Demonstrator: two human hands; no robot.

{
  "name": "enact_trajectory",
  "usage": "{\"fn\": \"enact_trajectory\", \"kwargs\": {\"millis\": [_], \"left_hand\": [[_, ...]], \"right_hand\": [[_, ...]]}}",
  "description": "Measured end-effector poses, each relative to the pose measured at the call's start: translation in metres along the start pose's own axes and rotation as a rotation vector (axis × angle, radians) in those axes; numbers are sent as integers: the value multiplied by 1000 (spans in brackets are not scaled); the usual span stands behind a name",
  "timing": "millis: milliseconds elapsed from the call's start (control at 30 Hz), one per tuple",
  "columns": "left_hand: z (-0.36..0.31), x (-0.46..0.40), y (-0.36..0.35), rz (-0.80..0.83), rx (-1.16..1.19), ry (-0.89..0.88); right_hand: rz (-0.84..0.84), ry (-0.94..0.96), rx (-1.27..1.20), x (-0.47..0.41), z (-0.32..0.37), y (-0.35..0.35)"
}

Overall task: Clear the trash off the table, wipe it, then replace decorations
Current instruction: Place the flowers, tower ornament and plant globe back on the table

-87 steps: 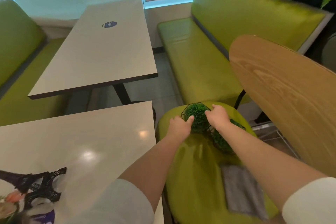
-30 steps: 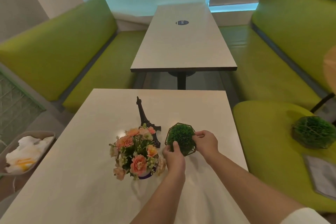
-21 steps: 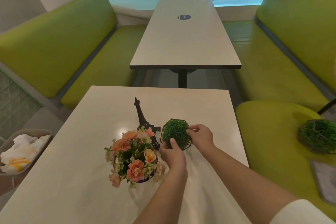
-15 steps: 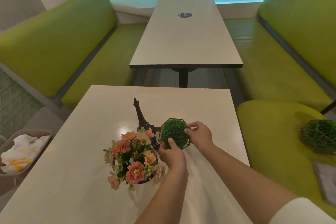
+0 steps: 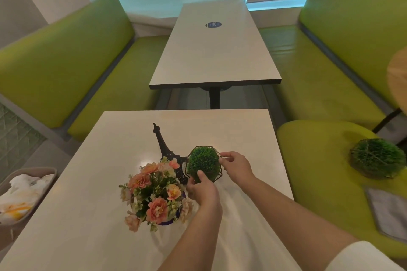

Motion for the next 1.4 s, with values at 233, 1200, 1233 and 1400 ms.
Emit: {"fn": "enact_trajectory", "kwargs": {"millis": [233,1200,1233,1400], "left_hand": [[22,25,-11,6,-84,44],[141,245,-341,736,-1015,-446],[143,241,-346,702,-1018,-426],[154,231,-367,624,-1044,-362]], "right_hand": [[-154,-77,-52,27,-16,69],[-527,-272,90,53,-142,447],[-507,-287,92,50,-146,449],[-394,-315,86,31,-160,453]]}}
Point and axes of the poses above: each hand's wrist, its own x-axis away from the middle knuckle, its own y-axis out of the back of the hand, z = x × y, the point moved 7 cm from there along -x, towards the middle knuckle, and after that the axes turned 7 degrees about y, right-handed, at the moved point
